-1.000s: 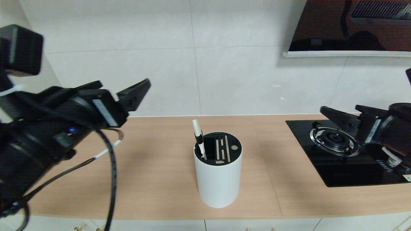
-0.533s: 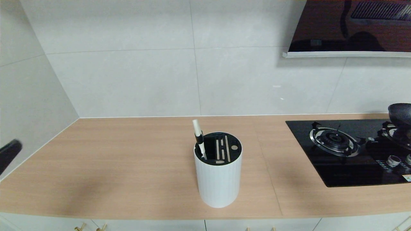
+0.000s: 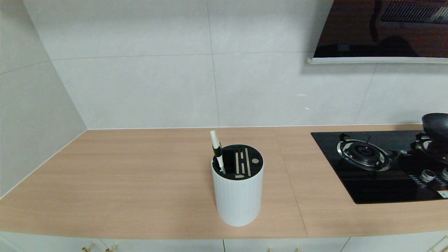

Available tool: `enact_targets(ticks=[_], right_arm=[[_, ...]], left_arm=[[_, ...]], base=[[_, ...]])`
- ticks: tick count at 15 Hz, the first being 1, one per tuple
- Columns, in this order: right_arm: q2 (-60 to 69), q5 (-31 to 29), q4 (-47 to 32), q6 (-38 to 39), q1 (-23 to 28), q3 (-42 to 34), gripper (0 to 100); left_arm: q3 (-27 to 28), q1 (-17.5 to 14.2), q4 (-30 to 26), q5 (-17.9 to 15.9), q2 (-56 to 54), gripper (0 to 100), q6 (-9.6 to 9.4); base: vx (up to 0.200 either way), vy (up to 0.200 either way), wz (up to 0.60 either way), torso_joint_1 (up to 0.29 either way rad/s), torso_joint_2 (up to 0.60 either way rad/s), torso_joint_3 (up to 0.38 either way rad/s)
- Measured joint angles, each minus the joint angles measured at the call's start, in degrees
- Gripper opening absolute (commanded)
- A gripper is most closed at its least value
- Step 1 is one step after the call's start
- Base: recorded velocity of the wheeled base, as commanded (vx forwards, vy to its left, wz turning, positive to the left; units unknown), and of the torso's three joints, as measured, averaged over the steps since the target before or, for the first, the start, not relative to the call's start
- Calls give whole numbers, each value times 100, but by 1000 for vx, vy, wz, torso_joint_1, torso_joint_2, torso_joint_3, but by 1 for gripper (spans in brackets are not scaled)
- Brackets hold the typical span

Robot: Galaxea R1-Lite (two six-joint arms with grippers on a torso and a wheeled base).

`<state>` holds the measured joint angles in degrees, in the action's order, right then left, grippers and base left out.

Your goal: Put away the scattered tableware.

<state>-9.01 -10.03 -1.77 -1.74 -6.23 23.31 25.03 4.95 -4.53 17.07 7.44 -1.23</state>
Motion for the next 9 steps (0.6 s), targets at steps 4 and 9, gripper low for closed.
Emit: enact_targets(ticks=[4, 9], right_arm=[[549, 262, 190, -22, 455, -358, 100], [866, 347, 727, -39, 625, -1635, 100]], left_arm=[[-375, -533, 119, 124, -510, 100, -189], [-1521, -539, 378, -185, -733, 100, -341]], base=[[0, 0, 0, 0, 0, 0], [0, 0, 0, 0, 0, 0]])
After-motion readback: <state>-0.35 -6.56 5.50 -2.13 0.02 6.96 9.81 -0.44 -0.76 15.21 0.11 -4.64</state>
